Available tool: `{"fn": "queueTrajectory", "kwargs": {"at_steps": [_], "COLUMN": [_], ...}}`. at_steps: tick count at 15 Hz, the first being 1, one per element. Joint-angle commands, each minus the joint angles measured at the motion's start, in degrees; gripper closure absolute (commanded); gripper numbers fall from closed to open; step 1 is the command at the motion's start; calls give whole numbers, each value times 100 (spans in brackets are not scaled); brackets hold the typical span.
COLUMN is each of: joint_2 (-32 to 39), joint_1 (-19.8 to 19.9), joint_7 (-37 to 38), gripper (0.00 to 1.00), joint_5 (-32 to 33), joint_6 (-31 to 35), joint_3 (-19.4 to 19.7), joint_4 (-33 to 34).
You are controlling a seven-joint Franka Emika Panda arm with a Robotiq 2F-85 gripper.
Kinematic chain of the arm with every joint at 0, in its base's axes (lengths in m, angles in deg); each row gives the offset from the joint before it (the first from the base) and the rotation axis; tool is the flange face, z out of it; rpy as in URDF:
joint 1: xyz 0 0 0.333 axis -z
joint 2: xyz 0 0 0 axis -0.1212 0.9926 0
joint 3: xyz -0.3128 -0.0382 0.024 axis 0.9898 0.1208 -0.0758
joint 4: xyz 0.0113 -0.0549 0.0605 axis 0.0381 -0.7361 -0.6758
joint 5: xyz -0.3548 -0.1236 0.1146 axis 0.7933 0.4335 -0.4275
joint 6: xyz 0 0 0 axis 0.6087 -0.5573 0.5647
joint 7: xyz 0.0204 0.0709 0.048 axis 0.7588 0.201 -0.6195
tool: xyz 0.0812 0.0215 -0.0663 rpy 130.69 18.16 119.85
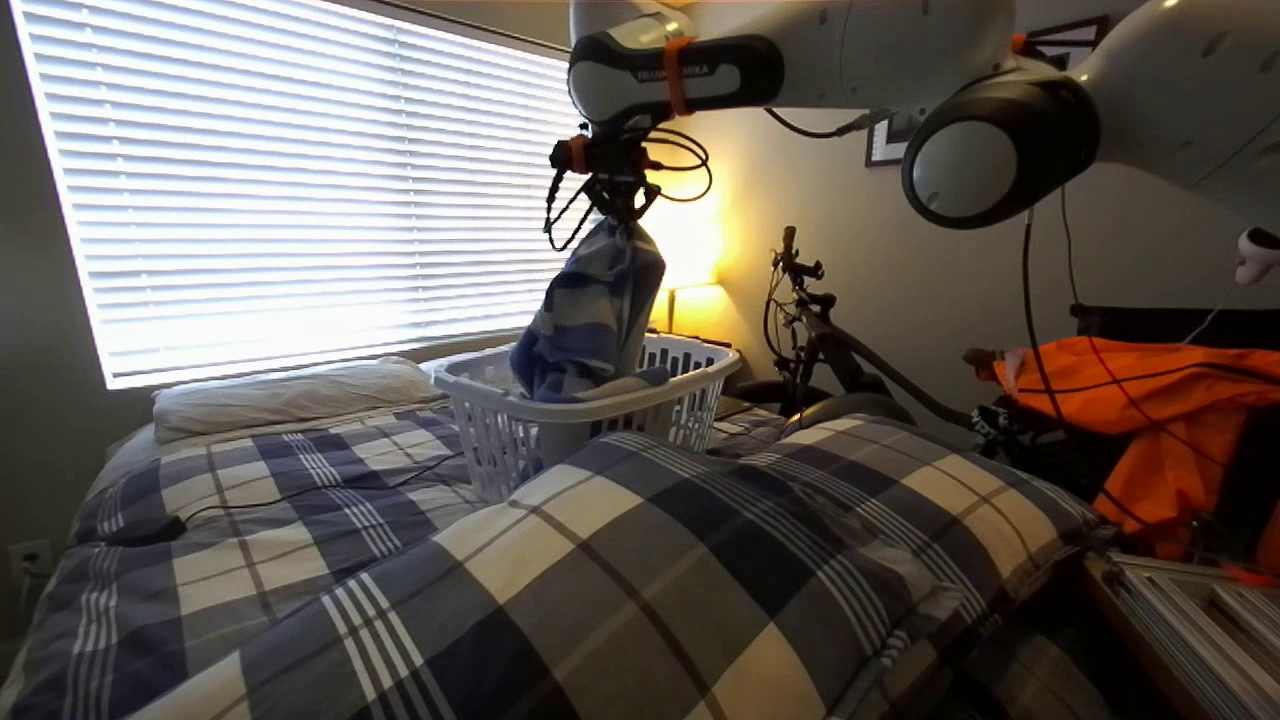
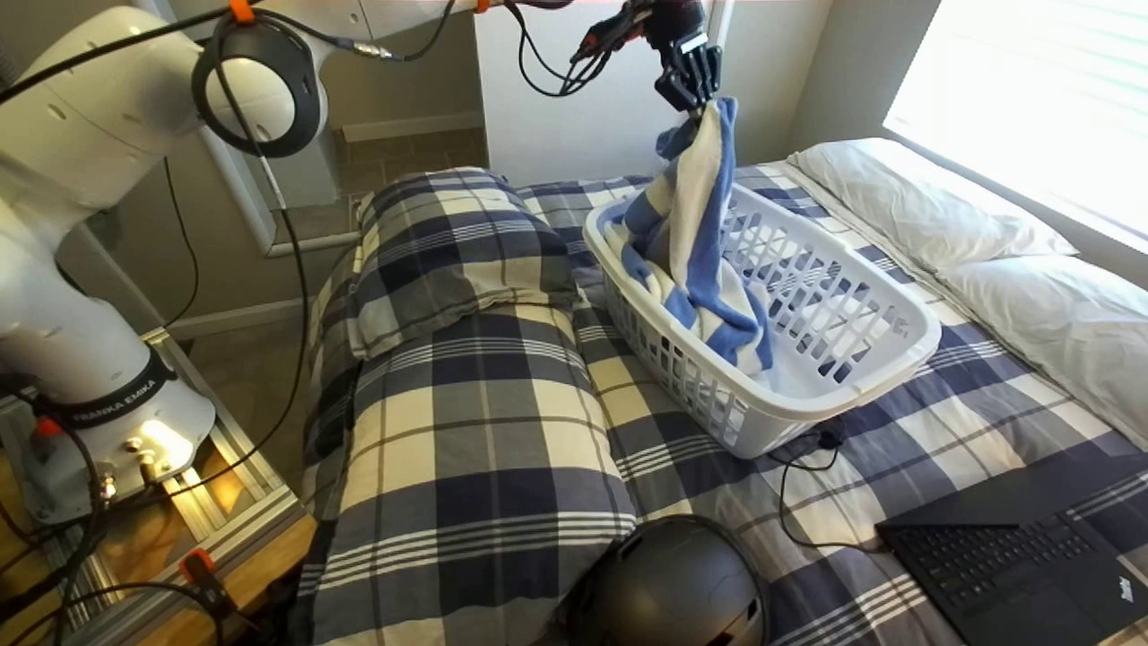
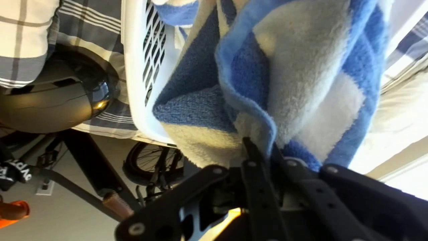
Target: Put the blue and white towel into the washing basket
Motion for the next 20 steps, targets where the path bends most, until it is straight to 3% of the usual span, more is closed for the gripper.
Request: {"fn": "queueTrajectory", "kwargs": {"at_steps": [1, 3, 4, 7, 10, 14, 15, 20], "joint_2": [-3, 81, 94, 205, 59, -8, 0, -7], "joint_1": [336, 428, 442, 378, 106, -300, -412, -987], "joint_7": [798, 1301, 1433, 1192, 495, -146, -286, -1013], "gripper": [98, 98, 67, 53, 31, 5, 0, 0], "joint_5": [45, 78, 66, 50, 26, -249, -285, -469], "joint_6": [-112, -174, -181, -176, 224, -54, -91, -395], "joint_3": [66, 108, 87, -40, -222, -655, -751, -1152], "joint_4": [-112, -168, -214, -51, -193, -263, -267, -296]}}
